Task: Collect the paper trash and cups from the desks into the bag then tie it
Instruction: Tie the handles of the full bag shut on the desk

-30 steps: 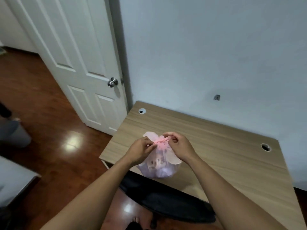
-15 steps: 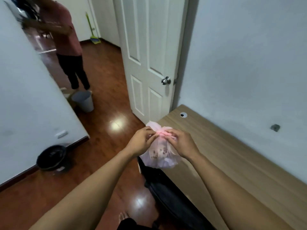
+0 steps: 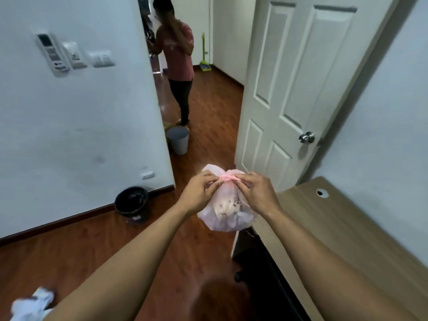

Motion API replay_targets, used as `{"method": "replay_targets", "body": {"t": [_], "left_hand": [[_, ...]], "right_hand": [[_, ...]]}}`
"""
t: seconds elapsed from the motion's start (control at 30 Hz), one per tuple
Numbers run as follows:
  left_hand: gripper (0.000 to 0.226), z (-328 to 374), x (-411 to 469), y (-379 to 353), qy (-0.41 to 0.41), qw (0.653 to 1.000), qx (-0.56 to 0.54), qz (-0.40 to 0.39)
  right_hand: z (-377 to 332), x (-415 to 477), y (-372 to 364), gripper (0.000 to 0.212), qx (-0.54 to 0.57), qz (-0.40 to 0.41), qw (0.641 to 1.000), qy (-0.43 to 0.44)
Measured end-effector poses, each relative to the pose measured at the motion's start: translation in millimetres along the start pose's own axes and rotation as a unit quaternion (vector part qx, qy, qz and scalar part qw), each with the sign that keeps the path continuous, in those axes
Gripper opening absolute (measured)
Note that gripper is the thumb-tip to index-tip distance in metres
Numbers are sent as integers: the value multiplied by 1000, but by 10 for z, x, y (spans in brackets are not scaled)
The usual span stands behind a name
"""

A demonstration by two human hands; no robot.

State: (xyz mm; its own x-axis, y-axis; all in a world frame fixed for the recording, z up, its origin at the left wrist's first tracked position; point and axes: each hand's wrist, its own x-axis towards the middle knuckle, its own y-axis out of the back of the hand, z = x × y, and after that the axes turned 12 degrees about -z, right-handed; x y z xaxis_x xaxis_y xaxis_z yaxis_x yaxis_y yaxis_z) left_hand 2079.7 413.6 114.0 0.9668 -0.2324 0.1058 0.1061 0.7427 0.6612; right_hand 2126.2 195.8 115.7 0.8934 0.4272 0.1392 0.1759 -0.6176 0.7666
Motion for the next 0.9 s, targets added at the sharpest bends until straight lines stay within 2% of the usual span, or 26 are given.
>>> {"method": "replay_targets", "body": {"t": [0.17,0.47,0.6,0.73,0.9], "left_hand": [[26,-797,-302,890,56,998,5,25],[26,-2126,-829,2143,132,989,22,61],[24,-2683,-998,2504,162,984,-5,76],[18,-3135,-1052,2751,186,974,-58,115],[14,-3767,-970,2981,239,939,-153,193]], "right_hand": [[-786,630,-754,31,40,-50,997,42],[-1860,1623,-2148,26,54,-108,990,79],[-2213,1952,-2607,22,56,-123,985,110],[-2401,2366,-3043,24,47,-162,980,104],[-2510,3011,-3588,23,56,-211,971,94]]}}
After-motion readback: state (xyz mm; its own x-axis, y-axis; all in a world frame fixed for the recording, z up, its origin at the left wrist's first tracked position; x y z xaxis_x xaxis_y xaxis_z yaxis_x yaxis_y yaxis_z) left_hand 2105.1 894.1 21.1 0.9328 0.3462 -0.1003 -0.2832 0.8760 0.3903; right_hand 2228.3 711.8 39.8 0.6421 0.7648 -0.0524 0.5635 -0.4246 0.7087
